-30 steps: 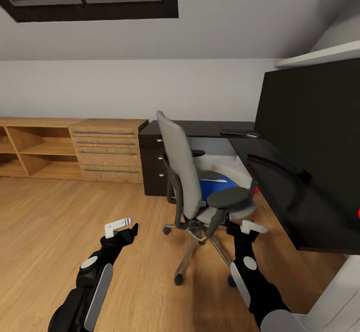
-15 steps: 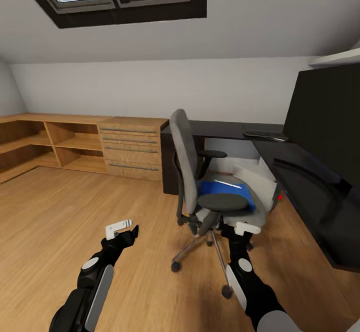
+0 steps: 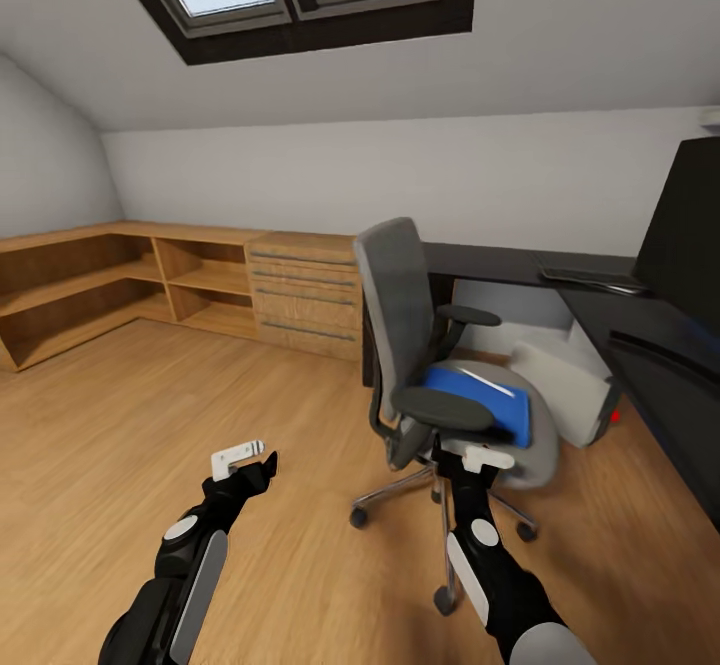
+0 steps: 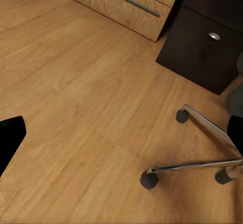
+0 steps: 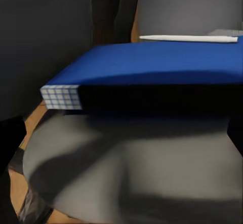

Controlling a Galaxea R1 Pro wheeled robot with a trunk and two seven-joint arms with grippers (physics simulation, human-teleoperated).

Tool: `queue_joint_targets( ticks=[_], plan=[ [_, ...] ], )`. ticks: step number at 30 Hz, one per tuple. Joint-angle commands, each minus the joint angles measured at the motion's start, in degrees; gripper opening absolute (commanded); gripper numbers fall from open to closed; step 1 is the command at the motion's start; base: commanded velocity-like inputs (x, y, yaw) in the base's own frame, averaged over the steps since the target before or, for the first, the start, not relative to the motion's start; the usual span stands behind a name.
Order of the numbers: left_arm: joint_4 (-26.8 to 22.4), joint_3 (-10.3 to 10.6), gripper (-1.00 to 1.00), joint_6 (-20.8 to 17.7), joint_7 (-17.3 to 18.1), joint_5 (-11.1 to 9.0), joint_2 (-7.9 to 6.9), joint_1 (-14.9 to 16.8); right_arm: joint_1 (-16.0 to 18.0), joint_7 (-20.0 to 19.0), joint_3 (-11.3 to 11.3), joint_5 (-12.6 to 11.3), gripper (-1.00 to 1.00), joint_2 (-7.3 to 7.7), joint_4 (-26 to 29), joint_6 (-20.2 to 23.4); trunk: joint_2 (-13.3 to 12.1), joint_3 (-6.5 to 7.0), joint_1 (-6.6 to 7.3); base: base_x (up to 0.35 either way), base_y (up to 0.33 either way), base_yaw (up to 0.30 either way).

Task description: In the bedroom, organize the workspace by keeping the computer under the desk, ensuring the monitor is on the desk, placing the keyboard on the desk next to the monitor, placing the mouse on the desk next to the keyboard, moving the folder from the swivel chair onto the desk next to the mouse, stacking the notebook on top of the folder with the pen on top of the notebook, and positioning the swivel chair next to the desk.

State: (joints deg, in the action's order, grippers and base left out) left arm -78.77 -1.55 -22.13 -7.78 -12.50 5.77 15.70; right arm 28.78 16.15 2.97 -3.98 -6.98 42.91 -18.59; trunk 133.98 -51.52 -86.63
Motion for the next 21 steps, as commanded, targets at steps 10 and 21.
queue_joint_targets(
  ticks=[10, 21],
  plan=[
    [-0.1, -0.1, 1.0, -0.3, -0.3, -0.6, 0.03, 0.0, 0.0, 0.3, 0.0, -0.3, 1.0, 0.11, 0.1, -0.3, 0.0, -0.06, 0.01, -0.017, 0.0, 0.141],
    [-0.1, 0.0, 1.0, -0.3, -0.3, -0.6, 0.03, 0.0, 0.0, 0.3, -0.1, -0.3, 1.0, 0.28, 0.4, -0.3, 0.0, 0.18, 0.01, -0.131, 0.0, -0.089]
  ],
)
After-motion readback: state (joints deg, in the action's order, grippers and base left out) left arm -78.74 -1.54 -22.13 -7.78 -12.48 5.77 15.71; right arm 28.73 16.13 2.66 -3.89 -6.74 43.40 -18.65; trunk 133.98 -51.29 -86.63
